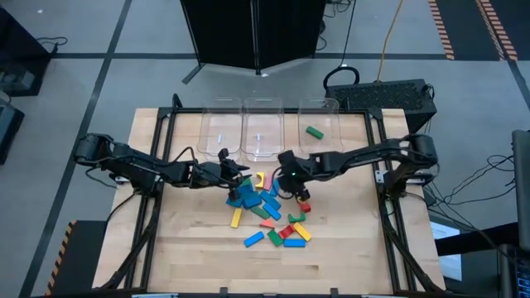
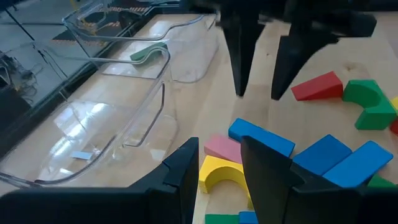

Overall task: Sort blocks by size
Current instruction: Put the blue rectangular block into the right transparent bin

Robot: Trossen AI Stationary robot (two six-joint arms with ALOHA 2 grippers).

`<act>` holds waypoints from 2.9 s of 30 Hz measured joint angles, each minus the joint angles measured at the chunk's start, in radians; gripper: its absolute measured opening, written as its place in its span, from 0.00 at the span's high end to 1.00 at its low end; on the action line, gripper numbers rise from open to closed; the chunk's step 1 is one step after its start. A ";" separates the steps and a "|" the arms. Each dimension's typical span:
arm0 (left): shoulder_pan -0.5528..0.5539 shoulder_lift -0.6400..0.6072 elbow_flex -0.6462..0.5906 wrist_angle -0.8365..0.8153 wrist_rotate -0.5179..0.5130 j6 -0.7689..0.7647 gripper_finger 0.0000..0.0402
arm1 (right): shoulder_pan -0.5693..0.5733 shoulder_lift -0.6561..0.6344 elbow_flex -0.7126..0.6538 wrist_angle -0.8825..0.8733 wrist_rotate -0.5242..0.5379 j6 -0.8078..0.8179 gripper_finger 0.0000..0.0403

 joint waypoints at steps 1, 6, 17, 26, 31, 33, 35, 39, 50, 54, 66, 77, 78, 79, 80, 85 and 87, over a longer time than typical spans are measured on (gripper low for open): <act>0.000 0.000 0.000 0.000 0.000 0.003 0.69 | 0.000 0.018 0.016 -0.013 0.000 0.000 0.53; 0.000 0.000 0.000 0.000 -0.007 0.005 0.69 | -0.002 0.115 0.120 -0.090 -0.054 0.009 0.53; 0.000 0.000 0.000 -0.008 -0.011 0.000 0.69 | -0.002 0.234 0.235 -0.198 -0.073 -0.086 0.53; 0.000 0.000 0.000 -0.008 -0.011 -0.001 0.69 | -0.031 0.235 0.235 -0.206 -0.074 -0.130 0.53; 0.000 0.000 0.000 -0.008 -0.011 -0.001 0.69 | -0.044 0.234 0.235 -0.208 -0.079 -0.137 0.53; 0.000 0.000 0.000 -0.008 -0.011 -0.001 0.69 | -0.047 0.235 0.235 -0.206 -0.083 -0.138 0.53; 0.000 0.000 0.000 -0.008 -0.011 -0.001 0.69 | -0.050 0.234 0.235 -0.206 -0.099 -0.138 0.53; 0.000 0.000 0.000 -0.007 -0.011 -0.001 0.69 | -0.053 0.257 0.237 -0.197 -0.123 -0.136 0.53; 0.000 0.000 -0.001 0.003 -0.015 -0.002 0.69 | -0.053 0.271 0.237 -0.246 -0.127 -0.070 0.54; 0.000 0.000 -0.001 0.002 -0.015 -0.002 0.69 | -0.053 0.269 0.238 -0.307 -0.134 0.000 0.58; 0.000 0.000 -0.001 0.000 -0.015 -0.002 0.69 | -0.052 0.267 0.238 -0.358 -0.205 0.115 0.75; -0.001 0.000 -0.001 -0.001 -0.015 -0.002 0.69 | -0.039 0.164 0.232 -0.451 -0.211 0.158 0.74; -0.001 0.000 -0.001 -0.001 -0.015 -0.002 0.69 | -0.039 0.151 0.232 -0.462 -0.211 0.161 0.74; -0.001 0.000 -0.001 -0.001 -0.015 -0.002 0.69 | -0.039 0.135 0.232 -0.467 -0.210 0.163 0.74; -0.001 0.000 -0.001 -0.001 -0.015 -0.002 0.69 | -0.039 0.120 0.232 -0.473 -0.209 0.164 0.74; -0.001 0.000 -0.001 -0.001 -0.015 -0.003 0.69 | -0.042 0.029 0.233 -0.490 -0.205 0.185 0.74; -0.001 0.000 -0.001 -0.002 -0.015 -0.003 0.69 | -0.048 -0.008 0.233 -0.500 -0.205 0.186 0.74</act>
